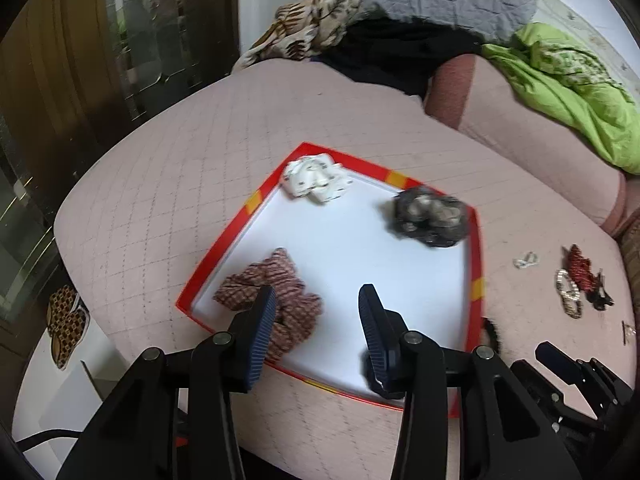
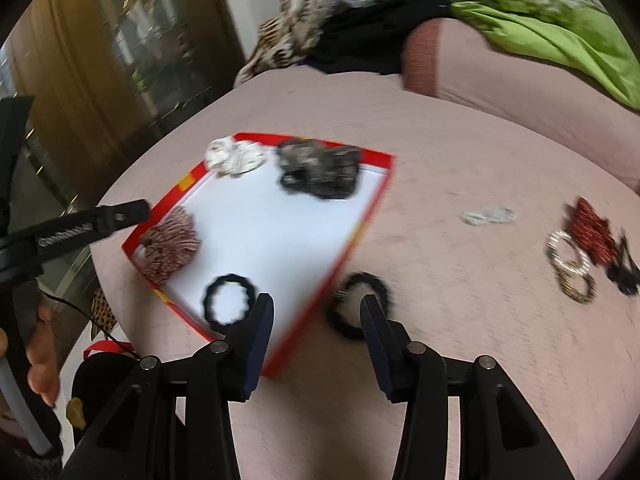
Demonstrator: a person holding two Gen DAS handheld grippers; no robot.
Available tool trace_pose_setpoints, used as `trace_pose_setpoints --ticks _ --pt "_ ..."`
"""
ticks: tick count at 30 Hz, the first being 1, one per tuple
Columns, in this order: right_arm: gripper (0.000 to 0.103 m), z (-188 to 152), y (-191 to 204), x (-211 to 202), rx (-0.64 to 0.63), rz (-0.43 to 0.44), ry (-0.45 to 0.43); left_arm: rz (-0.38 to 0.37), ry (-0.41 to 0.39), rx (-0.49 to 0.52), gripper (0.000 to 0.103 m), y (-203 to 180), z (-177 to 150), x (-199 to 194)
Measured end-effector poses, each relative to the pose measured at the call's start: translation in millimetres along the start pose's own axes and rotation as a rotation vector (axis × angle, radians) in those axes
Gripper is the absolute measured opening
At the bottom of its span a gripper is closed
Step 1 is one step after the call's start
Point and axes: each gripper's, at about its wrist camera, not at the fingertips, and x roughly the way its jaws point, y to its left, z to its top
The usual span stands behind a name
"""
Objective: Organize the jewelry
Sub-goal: 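Lower the plaid scrunchie into the tray with left while right releases the black hair tie there, then move both tools back toward the remaining bracelets and hair ties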
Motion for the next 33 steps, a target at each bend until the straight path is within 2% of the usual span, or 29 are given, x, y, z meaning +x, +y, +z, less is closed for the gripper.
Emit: trace_pose_setpoints --ticks 7,10,19,22,28,30,31,33 --pt "0.050 -24 -61 -34 0.095 -0.070 -0.019 -0.094 0.017 0.092 0.042 -46 -8 -12" --pt "0.055 -39 -94 -47 0.153 -0.109 -0.024 -0.131 0.035 0.161 0.042 -73 -16 -11" --pt "0.055 -74 -171 -73 0.308 -0.193 -0.035 -0.269 0.089 0.404 0.042 -166 -59 11" --pt "0.055 -81 -183 -78 0.339 -0.200 -0.041 -0.266 0.138 0.466 0.042 -190 -73 33" --pt "0.055 -91 -195 -78 0.358 -0.193 -0.048 -0.167 0.196 0.487 0.042 -211 -82 72" --pt "0.055 -92 -199 -75 0.370 -0.188 -0.046 -0.170 0.240 0.464 0.042 -213 -83 85" --pt "0.055 -92 -200 -75 0.375 -0.188 -0.046 -0.174 0.238 0.455 0.042 -215 -82 88" --pt "0.055 -93 -206 -73 0.390 -0.185 -0.047 -0.230 0.256 0.438 0.042 -220 -81 89"
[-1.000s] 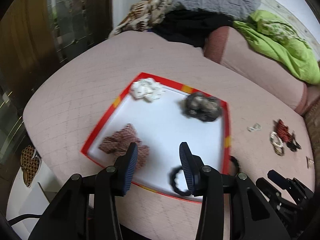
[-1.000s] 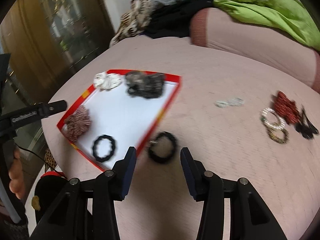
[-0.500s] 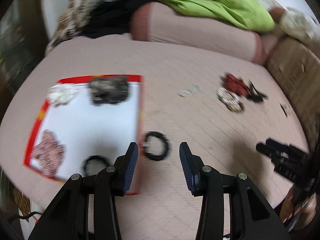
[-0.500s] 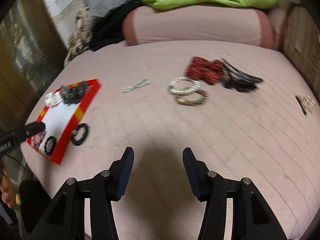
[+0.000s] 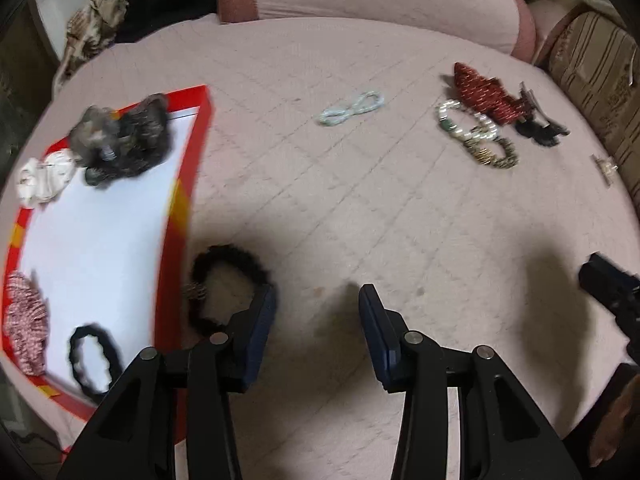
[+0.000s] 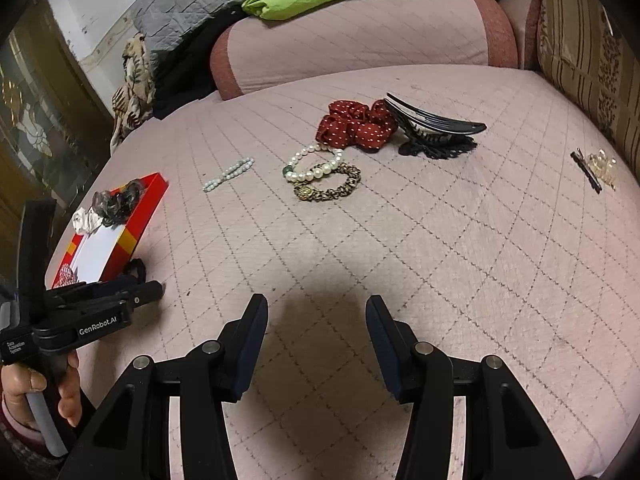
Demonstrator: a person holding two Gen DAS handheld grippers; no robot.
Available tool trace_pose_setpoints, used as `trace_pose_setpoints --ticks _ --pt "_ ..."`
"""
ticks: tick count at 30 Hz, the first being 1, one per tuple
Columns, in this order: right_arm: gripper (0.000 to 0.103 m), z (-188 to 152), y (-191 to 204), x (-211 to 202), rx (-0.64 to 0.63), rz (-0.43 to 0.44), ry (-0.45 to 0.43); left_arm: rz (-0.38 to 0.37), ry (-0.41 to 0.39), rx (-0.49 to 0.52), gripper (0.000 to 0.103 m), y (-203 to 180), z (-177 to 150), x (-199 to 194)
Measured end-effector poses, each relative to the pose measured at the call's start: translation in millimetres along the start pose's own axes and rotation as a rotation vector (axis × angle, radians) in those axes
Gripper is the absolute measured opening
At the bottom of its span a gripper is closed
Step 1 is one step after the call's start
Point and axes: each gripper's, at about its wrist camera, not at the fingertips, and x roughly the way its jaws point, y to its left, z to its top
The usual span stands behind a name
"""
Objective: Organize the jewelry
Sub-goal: 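Move both tools back toward the remaining bracelets and hair ties, then grasp the leopard-print bracelet with right while left grasps the black braided hair tie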
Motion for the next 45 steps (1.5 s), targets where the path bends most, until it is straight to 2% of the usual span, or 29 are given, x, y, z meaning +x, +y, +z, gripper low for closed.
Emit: trace_pose_setpoints --ticks 1,2,4,6,10,14,19,23,29,32,36,37,38,39,41,45 --pt "0.055 1 -1 1 0.005 -0.001 0.000 -0.099 0.031 -0.022 0.042 -2 3 4" --pt "0.055 2 -4 3 0.011 -0.002 0.000 -0.154 0.036 -0.039 0.042 -5 5 6" --pt "0.055 6 -9 6 0.029 -0.004 0.002 -0.206 0.023 -0.036 0.042 -12 10 7" --pt "0.055 11 -13 9 0.039 -0.006 0.000 -0.327 0.033 -0.070 0.042 -14 15 7" --pt "0.055 23 -16 14 0.025 -0.025 -0.013 -0.408 -0.015 -0.120 0.042 -4 22 -11" --pt "0.055 42 -18 30 0.004 -0.051 -0.023 -0.398 -0.078 -0.131 0.042 10 25 -36" --pt "0.055 69 -23 60 0.043 -0.043 -0.002 -0.306 -0.125 -0.132 0.043 30 26 -43" --pt "0.054 82 -22 84 0.065 -0.062 0.026 -0.246 -0.089 -0.137 0.043 42 23 -29" --pt "0.048 87 -10 96 0.012 -0.140 0.017 -0.171 -0.048 -0.018 0.043 28 8 -16" --pt "0.039 89 -7 101 -0.007 -0.184 0.014 -0.133 -0.018 0.020 0.043 21 -3 -7" --pt "0.011 86 -5 100 -0.040 -0.202 0.011 -0.098 -0.034 0.039 0.042 17 -10 -5" --pt "0.009 84 -5 97 -0.041 -0.192 0.014 -0.099 -0.035 0.037 0.042 17 -11 -5" --pt "0.009 82 -6 94 -0.036 -0.180 0.018 -0.102 -0.038 0.035 0.032 18 -11 -6" --pt "0.008 80 -7 91 -0.030 -0.168 0.020 -0.108 -0.038 0.032 0.003 18 -11 -7" --pt "0.008 74 -6 83 -0.023 -0.142 0.022 -0.163 -0.021 0.006 0.000 24 -13 -9" --pt "0.008 52 -1 63 -0.040 -0.110 0.010 -0.180 -0.055 0.006 0.000 25 -20 -23"
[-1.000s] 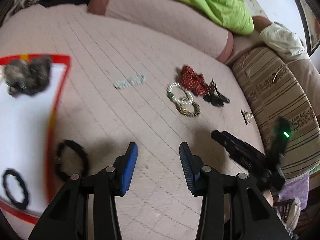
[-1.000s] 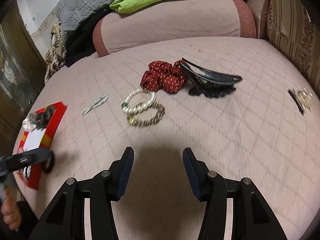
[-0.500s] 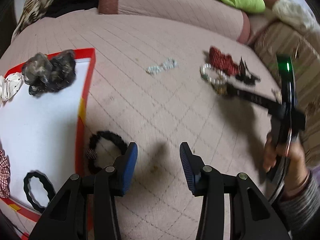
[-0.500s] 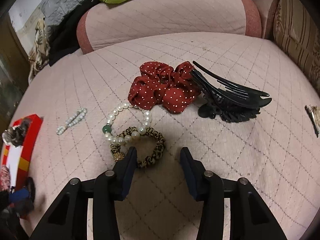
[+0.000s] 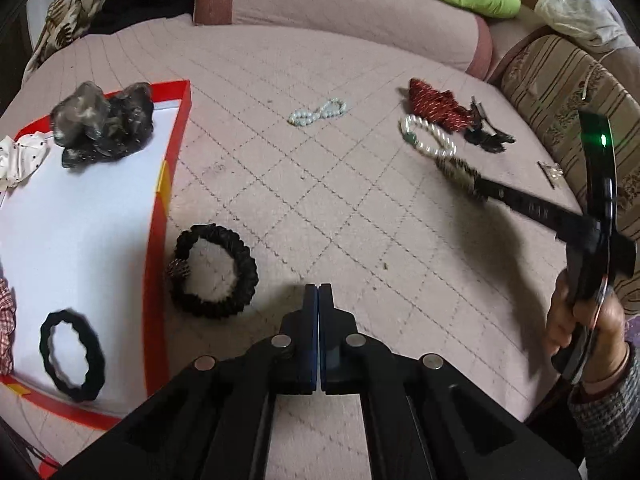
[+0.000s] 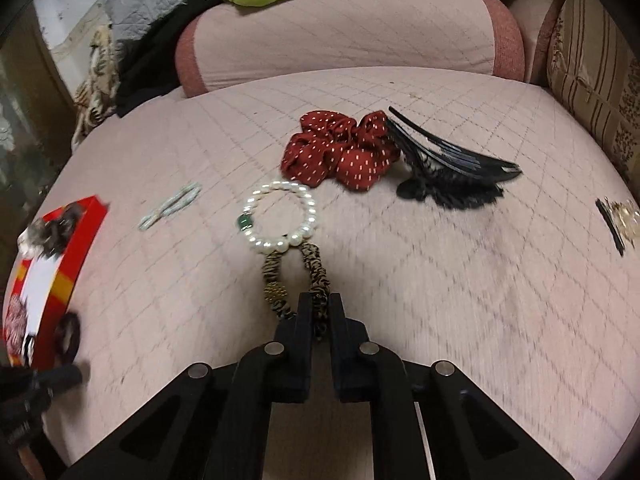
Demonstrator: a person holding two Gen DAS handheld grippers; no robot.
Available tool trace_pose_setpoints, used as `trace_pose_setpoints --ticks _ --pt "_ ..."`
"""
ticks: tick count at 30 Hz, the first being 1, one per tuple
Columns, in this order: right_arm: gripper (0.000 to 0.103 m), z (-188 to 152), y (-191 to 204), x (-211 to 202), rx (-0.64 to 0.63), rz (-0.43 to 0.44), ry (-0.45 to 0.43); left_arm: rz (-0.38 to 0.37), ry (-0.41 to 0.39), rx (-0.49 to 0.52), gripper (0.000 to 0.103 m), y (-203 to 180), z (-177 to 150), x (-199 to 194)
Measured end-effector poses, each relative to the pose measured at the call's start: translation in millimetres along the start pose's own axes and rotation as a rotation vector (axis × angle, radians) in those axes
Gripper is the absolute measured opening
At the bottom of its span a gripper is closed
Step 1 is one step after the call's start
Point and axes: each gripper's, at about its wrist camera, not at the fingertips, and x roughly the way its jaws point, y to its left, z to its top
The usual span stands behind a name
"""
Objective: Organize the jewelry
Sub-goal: 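Grasp the leopard-print bracelet with right while left grasps the black braided hair tie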
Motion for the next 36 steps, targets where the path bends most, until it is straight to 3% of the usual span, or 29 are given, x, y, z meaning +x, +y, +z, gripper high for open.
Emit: trace_pose_setpoints --ticks 4,7,8,9,11,13,15,20,24,31,34,35,36 --pt "0.008 -19 1 -20 -0.014 0.025 -0.015 -0.005 -0.043 -0.006 0.000 0 -2 -19" --pt "0.008 -28 1 -32 -0.009 0.048 -0.021 0.052 -0.053 0.003 0.003 2 2 -21" --pt "0.008 -31 2 -36 -0.008 0.059 -0.022 0.070 -0.045 0.021 0.013 1 4 -17" --pt "0.008 -32 4 -38 -0.008 0.065 -0.022 0.083 -0.035 0.045 0.032 0 5 -11" --pt "0.009 -36 7 -41 -0.012 0.073 -0.021 0.130 -0.024 0.083 0.045 -1 5 -2" --pt "0.009 -39 10 -42 -0.016 0.077 -0.018 0.227 -0.010 0.123 0.045 -1 6 12" --pt "0.009 -43 13 -43 -0.026 0.074 -0.016 0.251 -0.011 0.130 0.045 1 6 17" --pt "0.012 -45 6 -39 0.013 0.092 -0.011 0.227 -0.012 0.144 0.045 5 6 17" --pt "0.024 -37 -4 -33 0.069 0.110 -0.014 0.209 -0.021 0.150 0.045 5 7 19" --pt "0.025 -34 0 -13 0.054 0.087 0.014 0.204 -0.030 0.147 0.044 2 9 23" --pt "0.025 -36 6 -11 0.015 0.056 -0.001 0.199 -0.032 0.131 0.020 0 10 23" --pt "0.025 -36 8 -11 0.002 0.046 0.000 0.192 -0.027 0.128 0.006 -1 11 23" --pt "0.015 -37 10 -12 -0.010 0.038 -0.002 0.186 -0.025 0.119 0.006 -2 11 22"
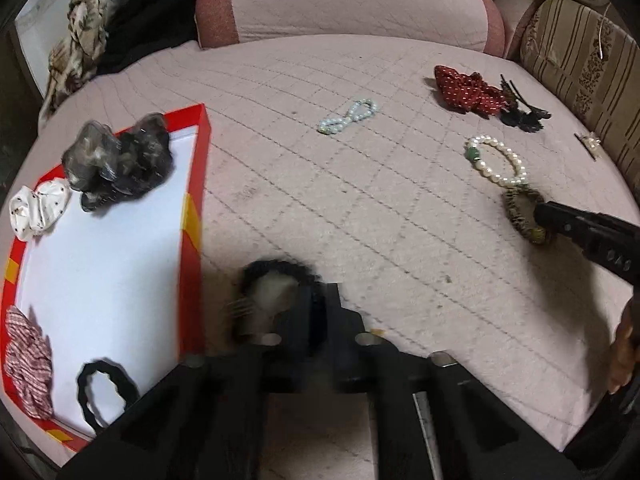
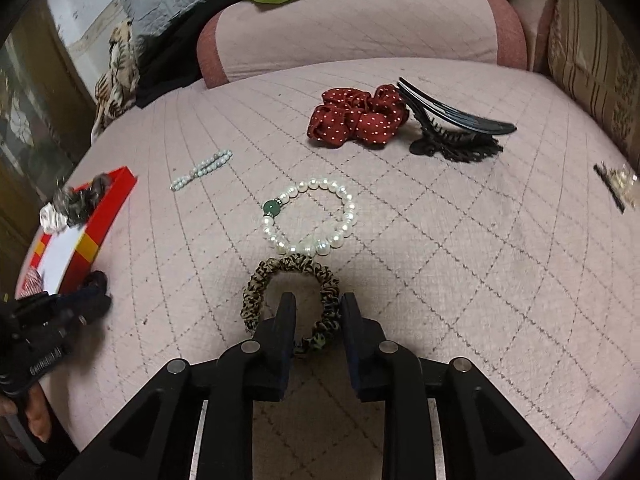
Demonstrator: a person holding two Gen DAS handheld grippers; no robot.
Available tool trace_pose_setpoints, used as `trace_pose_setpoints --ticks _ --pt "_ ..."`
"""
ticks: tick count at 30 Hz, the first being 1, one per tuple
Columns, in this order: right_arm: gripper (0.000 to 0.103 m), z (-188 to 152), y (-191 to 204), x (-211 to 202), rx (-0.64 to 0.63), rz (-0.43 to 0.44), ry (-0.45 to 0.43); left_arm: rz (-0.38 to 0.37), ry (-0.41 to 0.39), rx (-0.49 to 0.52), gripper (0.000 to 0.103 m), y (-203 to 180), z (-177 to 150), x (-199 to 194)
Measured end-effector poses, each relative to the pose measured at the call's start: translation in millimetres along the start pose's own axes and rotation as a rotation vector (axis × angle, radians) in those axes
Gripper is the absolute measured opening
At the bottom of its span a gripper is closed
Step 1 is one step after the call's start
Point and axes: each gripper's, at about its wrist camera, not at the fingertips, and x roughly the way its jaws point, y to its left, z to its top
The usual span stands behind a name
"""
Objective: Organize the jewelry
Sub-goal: 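Grasp the leopard-print bracelet with right while left grasps the black braided hair tie, then lift both held items and carry them over the red-rimmed tray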
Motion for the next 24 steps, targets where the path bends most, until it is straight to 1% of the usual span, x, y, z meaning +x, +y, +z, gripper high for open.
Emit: trace_pose_setpoints --ticks 1,4,7,10,14,19,24 --pt "0.009 0 1 -1 -0.005 0.001 0.002 -0.004 -0.002 -0.007 0.006 -1 0 -2" --pt "0.009 -2 2 -6 -0.003 0.022 -0.002 -0.028 -0.005 -0.020 0.006 -4 -4 -9" --pt "0.009 -4 9 -21 -0.017 0.032 -0.032 -0.044 -0.027 -0.033 0.006 -7 -8 -25" --pt "0.009 -5 16 -36 -0.029 0.046 -0.060 -0.080 -0.062 -0.064 0.006 -7 -9 -50" --pt "0.009 -6 28 -62 -0.051 0.073 -0.100 -0.108 -0.111 -0.105 0.006 -6 -10 -83" --pt "0.009 -7 44 -94 -0.082 0.108 -0.150 -0.124 -0.176 -0.126 0.006 -4 -9 -123" --pt "0.009 -6 63 -122 -0.122 0.139 -0.188 -0.143 -0.211 -0.156 0.006 3 -9 -151"
